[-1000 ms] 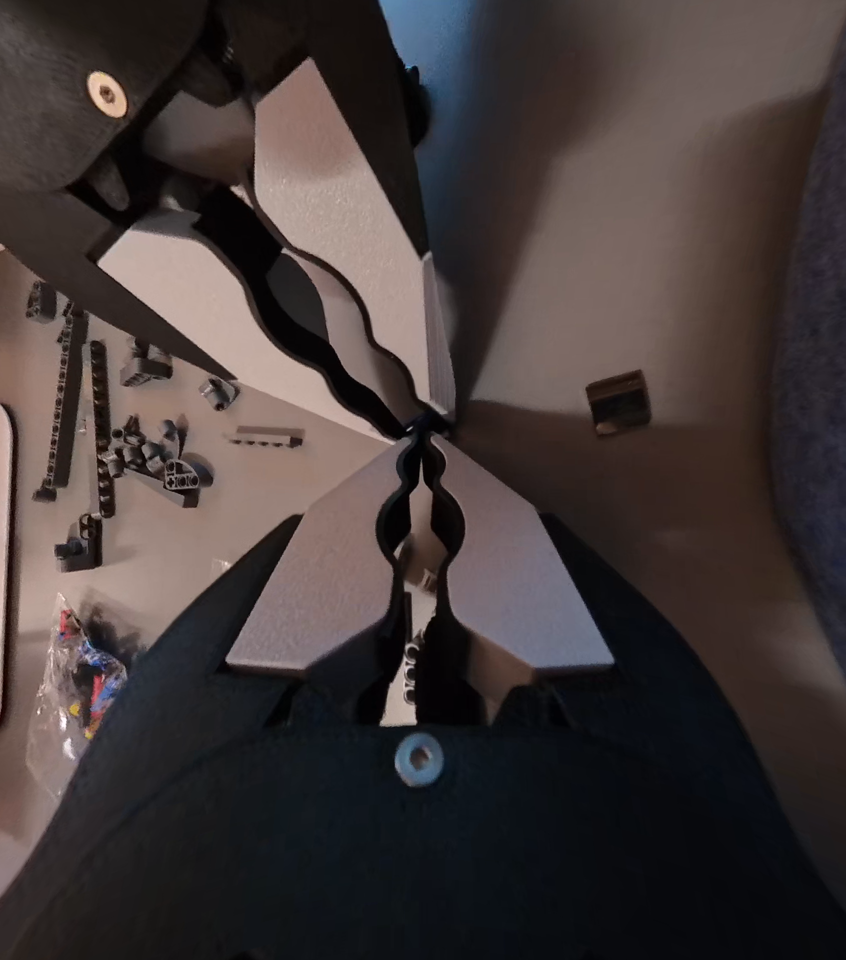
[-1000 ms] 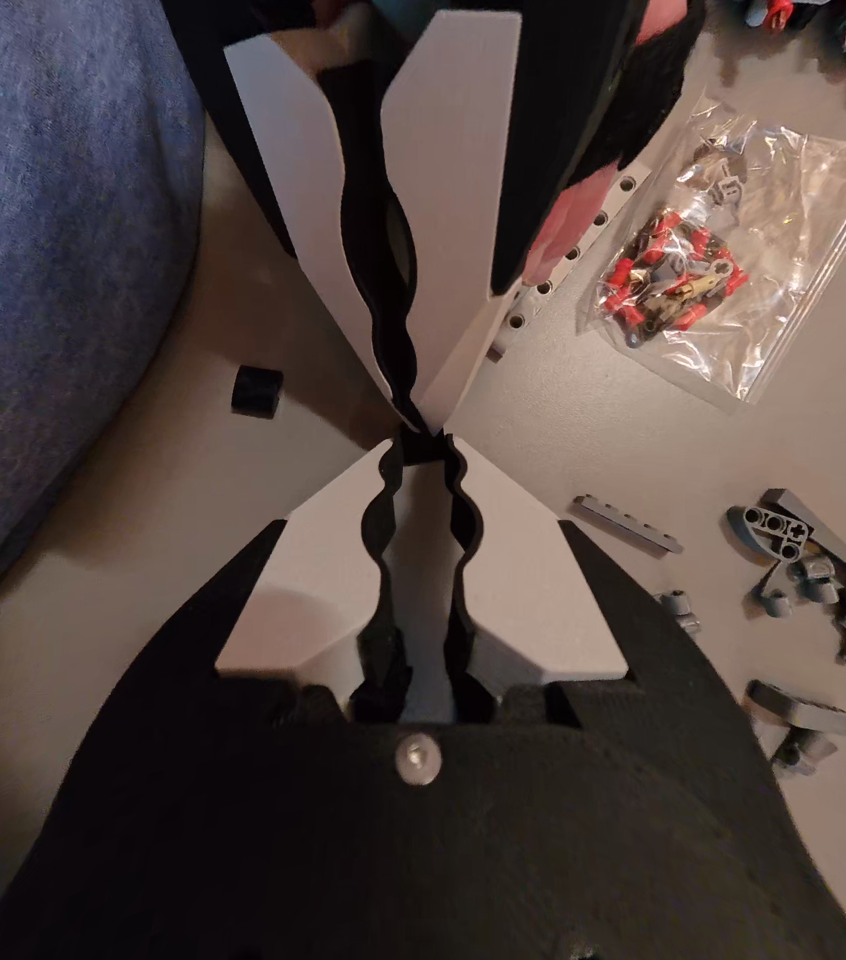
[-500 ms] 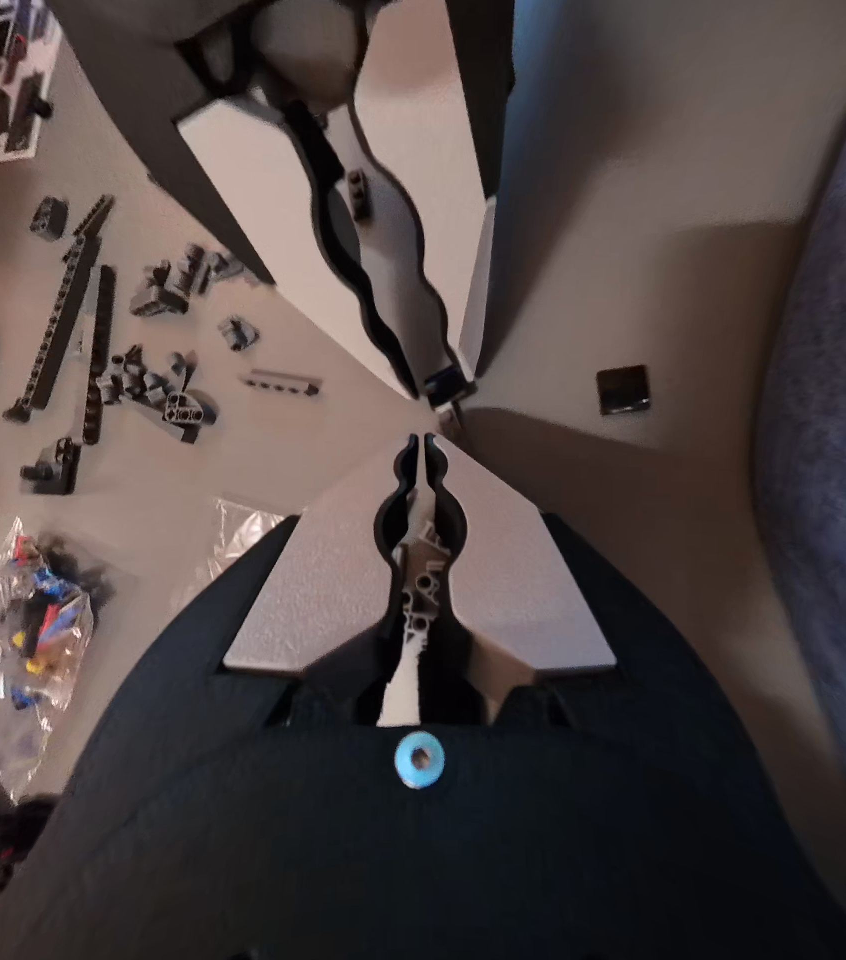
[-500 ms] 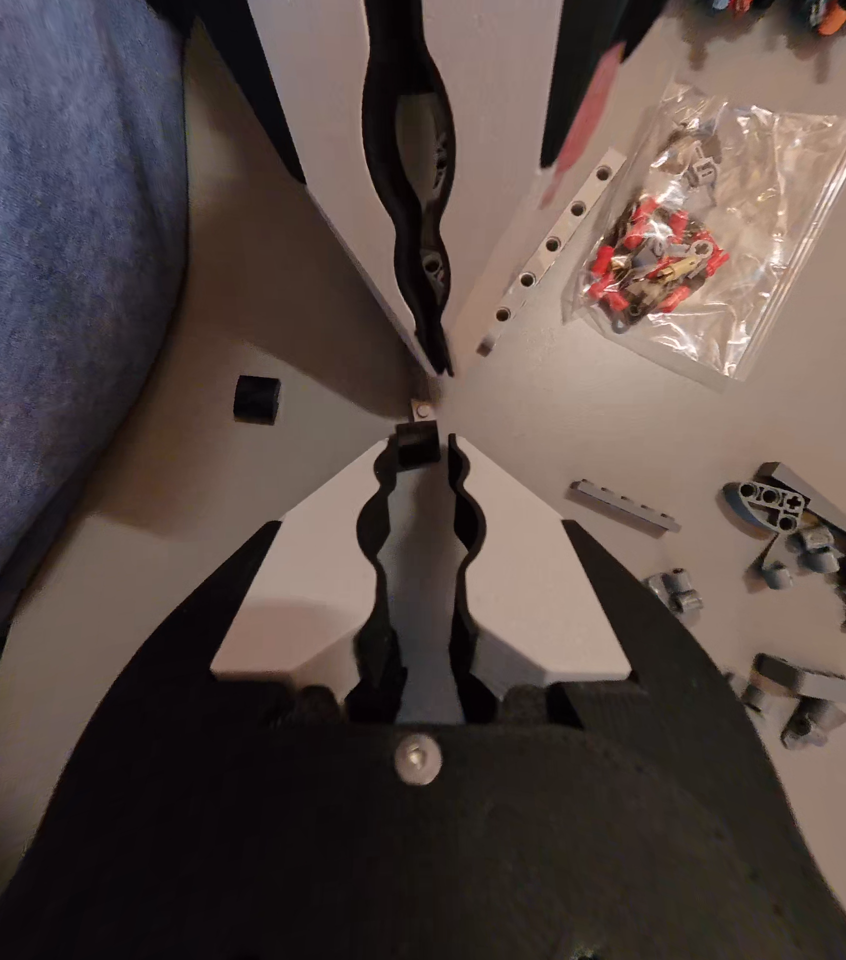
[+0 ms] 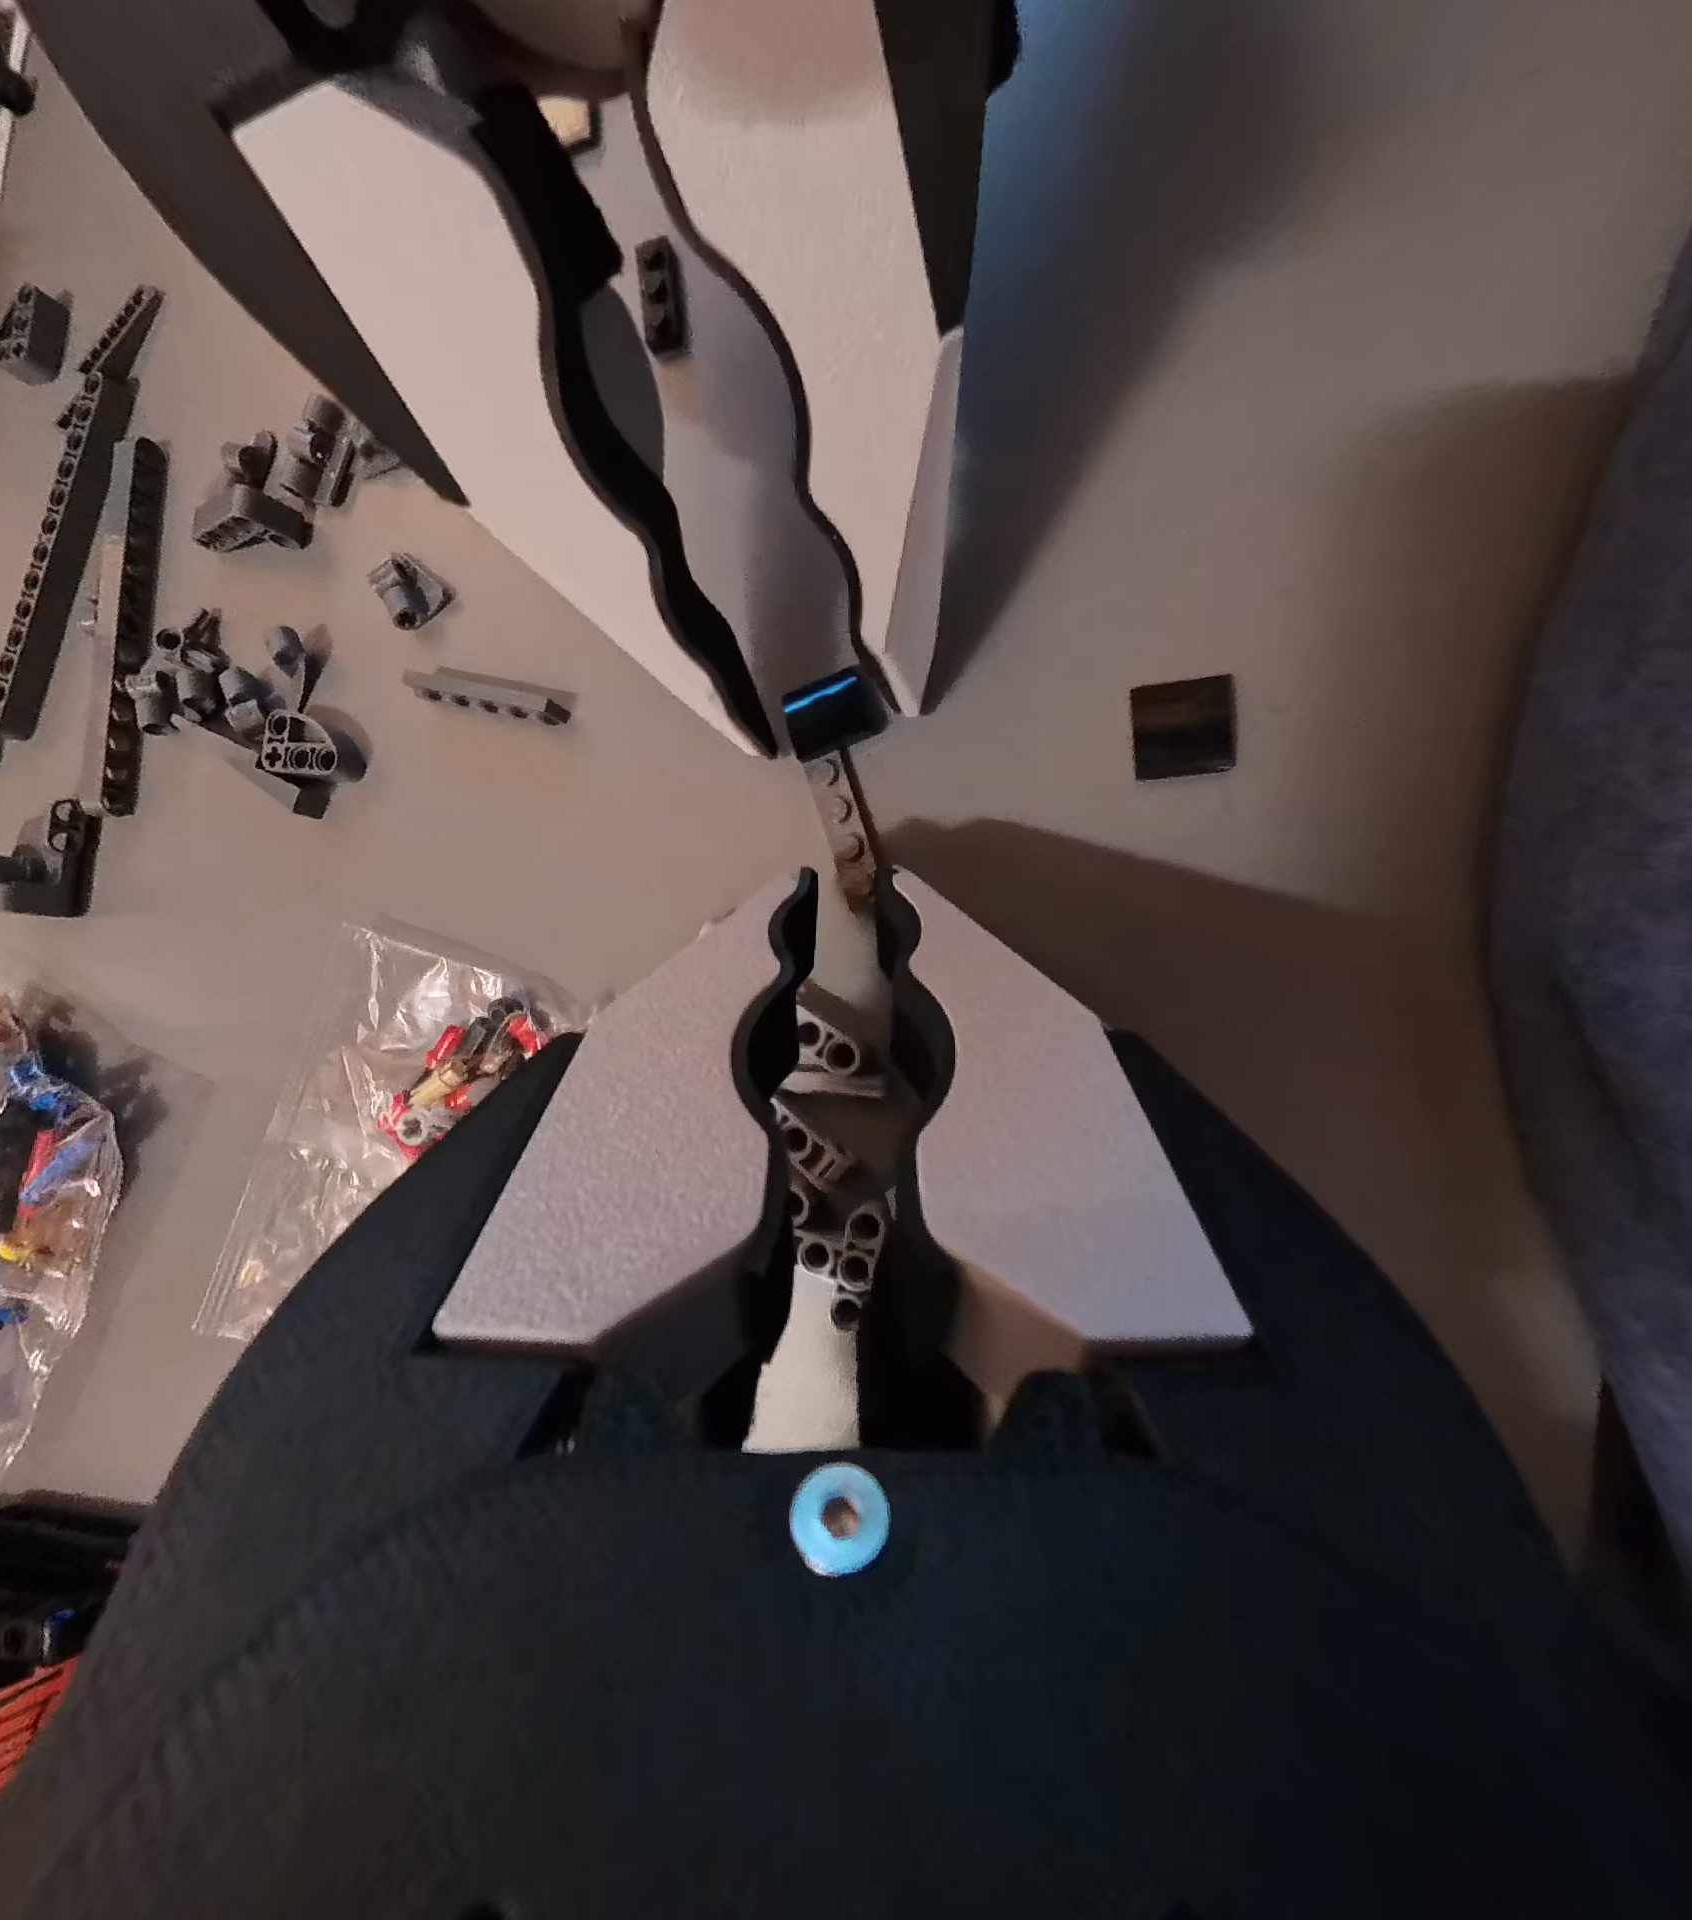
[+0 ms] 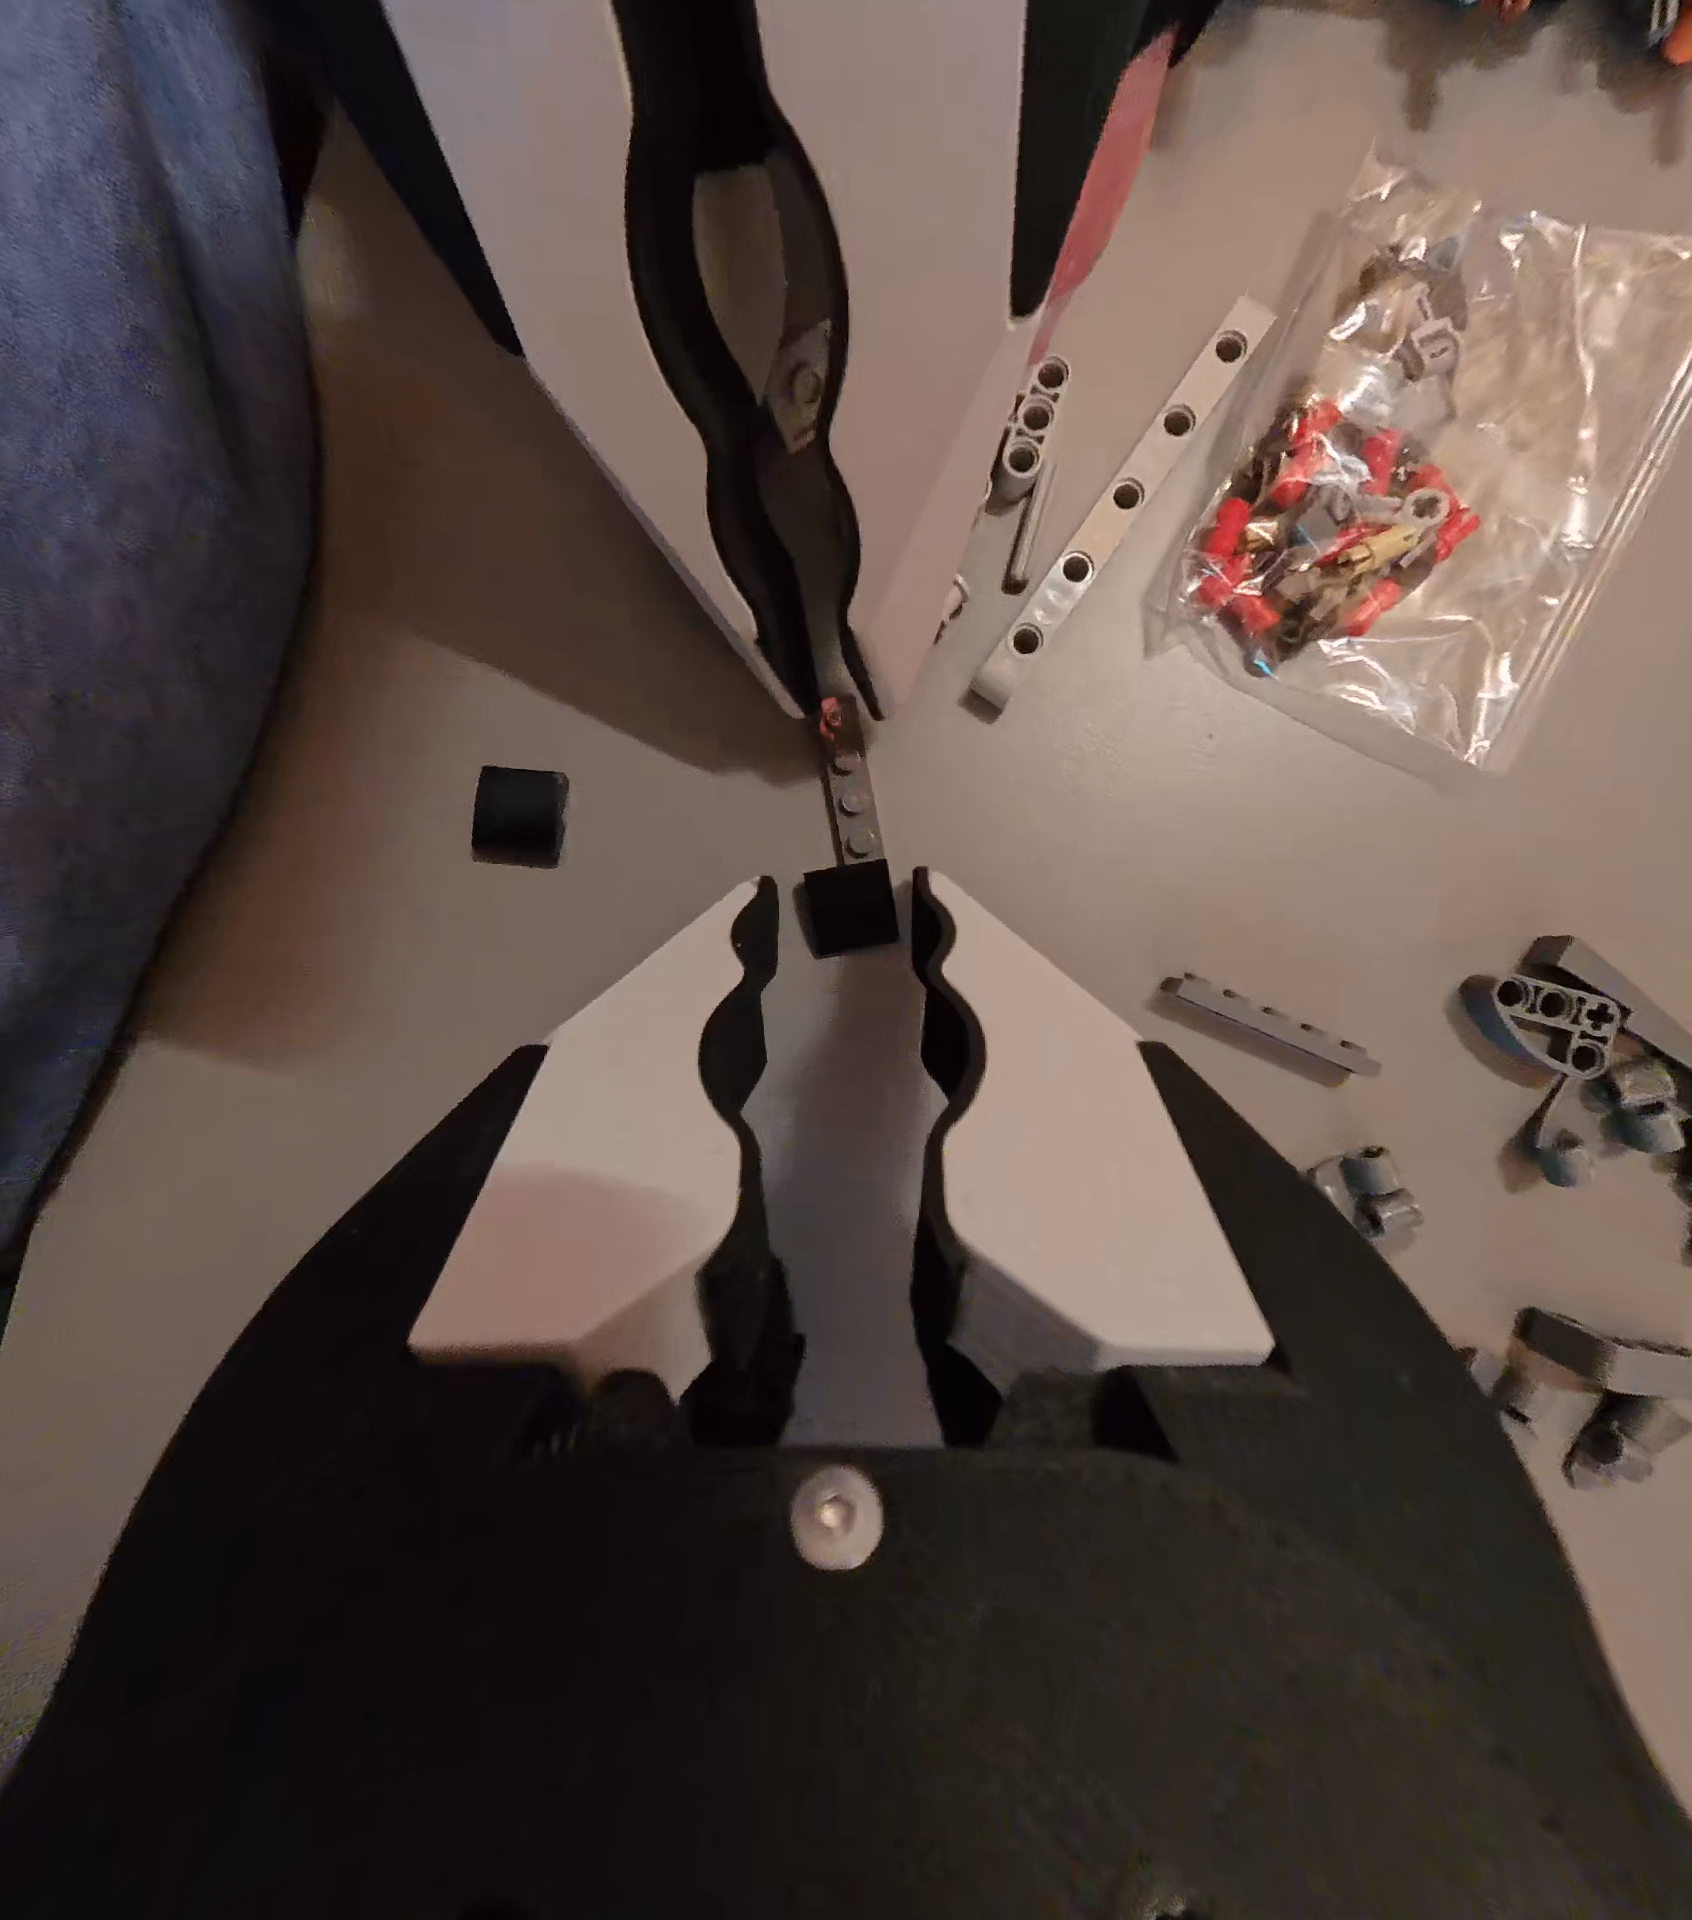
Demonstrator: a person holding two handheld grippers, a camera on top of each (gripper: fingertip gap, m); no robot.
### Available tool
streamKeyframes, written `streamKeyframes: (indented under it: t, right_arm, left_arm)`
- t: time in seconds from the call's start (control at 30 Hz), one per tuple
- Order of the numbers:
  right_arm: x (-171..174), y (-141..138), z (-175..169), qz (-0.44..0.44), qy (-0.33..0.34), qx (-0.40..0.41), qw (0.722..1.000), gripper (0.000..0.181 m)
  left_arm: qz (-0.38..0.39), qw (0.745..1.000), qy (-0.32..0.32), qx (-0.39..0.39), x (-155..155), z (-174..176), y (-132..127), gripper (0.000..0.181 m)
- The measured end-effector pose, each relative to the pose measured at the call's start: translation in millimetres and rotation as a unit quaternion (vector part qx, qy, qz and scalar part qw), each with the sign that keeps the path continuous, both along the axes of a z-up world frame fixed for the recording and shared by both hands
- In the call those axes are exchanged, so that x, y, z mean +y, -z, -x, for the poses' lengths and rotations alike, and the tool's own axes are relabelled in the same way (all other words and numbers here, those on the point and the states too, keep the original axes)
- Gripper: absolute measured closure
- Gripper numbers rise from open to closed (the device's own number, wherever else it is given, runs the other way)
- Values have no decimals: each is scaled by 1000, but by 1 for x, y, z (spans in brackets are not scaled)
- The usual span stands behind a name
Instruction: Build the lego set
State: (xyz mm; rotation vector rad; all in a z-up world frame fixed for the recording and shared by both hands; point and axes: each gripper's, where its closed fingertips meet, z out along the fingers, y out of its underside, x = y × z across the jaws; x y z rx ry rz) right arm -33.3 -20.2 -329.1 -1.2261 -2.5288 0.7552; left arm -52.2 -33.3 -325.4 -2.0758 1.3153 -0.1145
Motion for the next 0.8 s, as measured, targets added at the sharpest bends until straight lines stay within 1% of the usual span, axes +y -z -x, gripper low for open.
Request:
streamKeyframes:
  t: [0.1, 0.2, 0.37, 0.47, 0.57, 0.63, 0.8]
  right_arm:
    - [1, 3, 1, 2, 10, -4, 1000, 167]
    - [2, 2, 0, 18, 22, -14, 1000, 168]
    - [2, -7, -1, 43, 32, -3, 999, 168]
    - [5, -15, -2, 28, 38, 12, 999, 168]
    - [4, -28, -6, 15, 36, 30, 999, 168]
    - [4, -34, -9, 4, 36, 33, 999, 168]
    - [4, -49, -9, -6, 37, 41, 998, 168]
  left_arm:
    - [2, 1000, -1, 12, 0, 0, 5, 174]
    - [-1, 1000, -9, 10, 2, 1, 4, 175]
    - [-12, 1000, -20, 7, 5, 0, 0, 167]
    - [-16, 999, -36, -12, 5, 1, -7, 165]
    - [-8, 997, -46, -53, 3, 0, -17, 164]
    - [-18, 997, -41, -56, 3, -2, -23, 164]
    - [-45, 996, -33, -67, 3, -6, -37, 176]
